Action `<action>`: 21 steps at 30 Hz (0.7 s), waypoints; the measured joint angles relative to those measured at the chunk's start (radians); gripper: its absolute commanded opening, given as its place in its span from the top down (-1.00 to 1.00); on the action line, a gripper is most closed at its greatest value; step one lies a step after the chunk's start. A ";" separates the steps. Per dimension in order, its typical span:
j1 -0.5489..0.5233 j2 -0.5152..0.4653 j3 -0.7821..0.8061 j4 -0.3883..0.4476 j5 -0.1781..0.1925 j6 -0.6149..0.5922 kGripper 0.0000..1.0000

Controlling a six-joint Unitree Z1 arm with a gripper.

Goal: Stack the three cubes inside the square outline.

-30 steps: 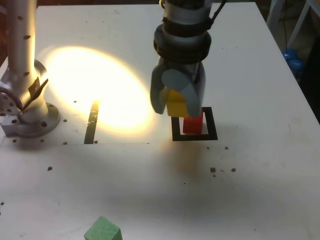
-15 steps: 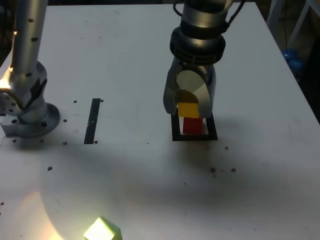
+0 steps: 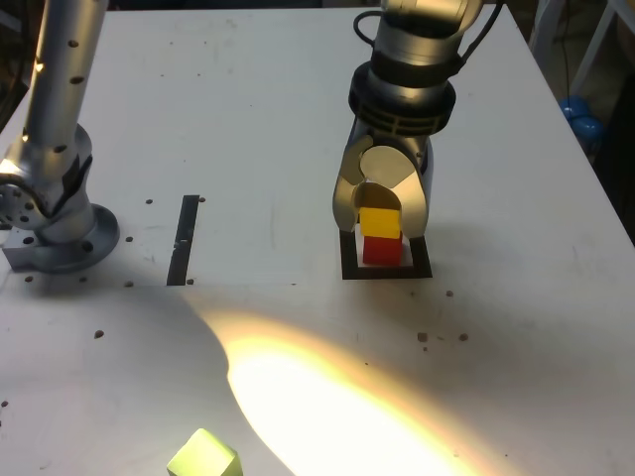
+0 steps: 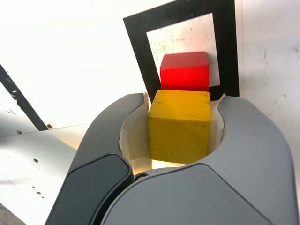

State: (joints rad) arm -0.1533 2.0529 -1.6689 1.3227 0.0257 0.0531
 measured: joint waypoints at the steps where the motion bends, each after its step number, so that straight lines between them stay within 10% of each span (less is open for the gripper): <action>1: 0.004 0.001 0.000 -0.001 0.000 0.002 0.34; 5: 0.022 0.008 0.000 -0.009 -0.003 0.014 0.21; 12: 0.046 0.014 0.022 -0.036 -0.024 0.041 -0.93; 21: 0.055 0.014 0.049 -0.056 -0.029 0.045 -0.99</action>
State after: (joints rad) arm -0.0985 2.0669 -1.6200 1.2664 -0.0032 0.0983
